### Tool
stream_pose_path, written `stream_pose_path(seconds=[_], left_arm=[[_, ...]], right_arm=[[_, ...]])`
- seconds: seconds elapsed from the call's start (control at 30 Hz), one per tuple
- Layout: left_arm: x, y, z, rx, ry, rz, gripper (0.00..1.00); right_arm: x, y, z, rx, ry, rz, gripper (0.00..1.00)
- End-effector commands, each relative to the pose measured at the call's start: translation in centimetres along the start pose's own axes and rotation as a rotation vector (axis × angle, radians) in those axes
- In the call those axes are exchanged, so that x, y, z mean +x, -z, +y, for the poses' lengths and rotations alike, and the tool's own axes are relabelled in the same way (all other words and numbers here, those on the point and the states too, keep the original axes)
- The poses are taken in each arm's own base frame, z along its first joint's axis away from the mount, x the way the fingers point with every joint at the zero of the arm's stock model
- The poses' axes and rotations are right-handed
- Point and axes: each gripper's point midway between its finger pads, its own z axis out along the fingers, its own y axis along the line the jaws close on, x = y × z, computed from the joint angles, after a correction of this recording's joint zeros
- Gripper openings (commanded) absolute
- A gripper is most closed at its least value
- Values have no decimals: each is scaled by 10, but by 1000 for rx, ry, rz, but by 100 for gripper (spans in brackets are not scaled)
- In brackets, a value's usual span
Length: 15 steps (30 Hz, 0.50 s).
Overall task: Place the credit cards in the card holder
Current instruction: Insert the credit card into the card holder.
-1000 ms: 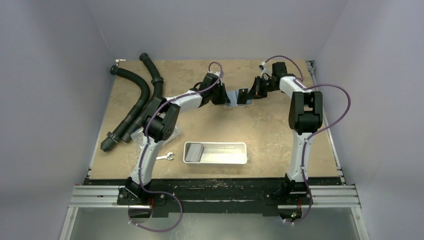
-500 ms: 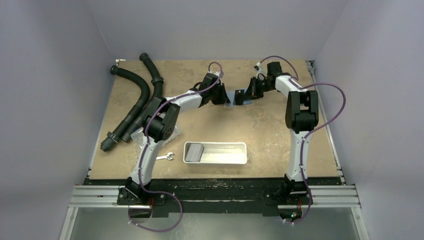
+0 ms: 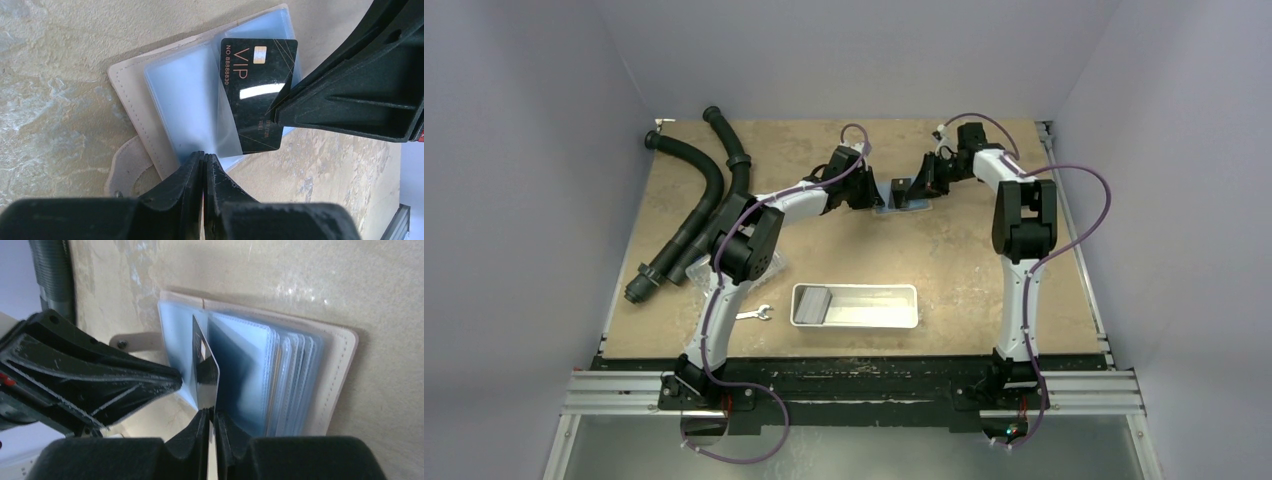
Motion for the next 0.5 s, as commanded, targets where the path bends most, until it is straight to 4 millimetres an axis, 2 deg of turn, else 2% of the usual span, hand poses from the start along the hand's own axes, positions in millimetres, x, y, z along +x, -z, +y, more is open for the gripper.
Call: stream_pose_path(seconds=[0.0,0.37,0.47], left_arm=[[13,-1,26,-66,4,35,7],[13,-2,25,-50,10,37,7],[12,-2,25,-47,9,35,6]], right_arm=[[-14,2,4,30,11,-72,18],[-16,0,5,35,-10,-110,31],[-15,0,4,47,-22,-134,31]])
